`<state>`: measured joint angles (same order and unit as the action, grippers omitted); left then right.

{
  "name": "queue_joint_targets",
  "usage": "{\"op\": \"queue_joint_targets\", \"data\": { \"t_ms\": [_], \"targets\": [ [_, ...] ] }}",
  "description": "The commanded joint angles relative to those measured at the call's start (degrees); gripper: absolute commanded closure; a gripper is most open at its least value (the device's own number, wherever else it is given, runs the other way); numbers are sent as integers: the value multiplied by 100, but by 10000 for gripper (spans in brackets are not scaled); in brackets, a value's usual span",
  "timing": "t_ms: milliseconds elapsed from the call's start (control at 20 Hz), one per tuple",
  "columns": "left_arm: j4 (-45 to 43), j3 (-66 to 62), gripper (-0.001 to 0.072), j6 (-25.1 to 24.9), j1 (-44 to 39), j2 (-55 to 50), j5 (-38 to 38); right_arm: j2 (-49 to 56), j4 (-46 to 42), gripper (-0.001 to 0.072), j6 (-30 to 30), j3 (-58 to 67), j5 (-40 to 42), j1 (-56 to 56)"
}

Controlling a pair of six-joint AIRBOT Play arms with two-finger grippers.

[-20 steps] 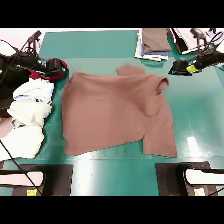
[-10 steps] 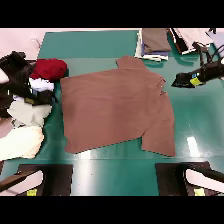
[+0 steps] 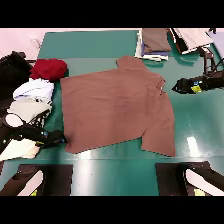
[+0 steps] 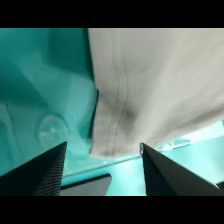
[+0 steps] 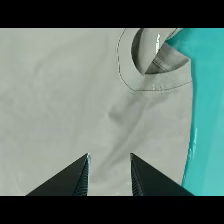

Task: Fold the shirts.

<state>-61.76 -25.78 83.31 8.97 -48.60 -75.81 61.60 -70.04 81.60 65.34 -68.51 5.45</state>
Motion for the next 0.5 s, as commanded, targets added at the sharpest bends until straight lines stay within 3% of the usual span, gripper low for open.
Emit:
{"op": "queue_joint_targets", "data": {
  "t_ms": [0,250,400,450],
  "targets": [
    [367,402,169,-142,7,81,39,-42,4,421,2,-33,68,-2],
    [841,649,169,-286,-15,79,262,-42,4,421,2,-33,70,-2],
    [844,765,170,-273,-588,79,481,-42,4,421,4,-33,105,-2],
    [848,756,202,-258,-828,79,568,-42,2,421,4,-33,96,-2]
  ]
}}
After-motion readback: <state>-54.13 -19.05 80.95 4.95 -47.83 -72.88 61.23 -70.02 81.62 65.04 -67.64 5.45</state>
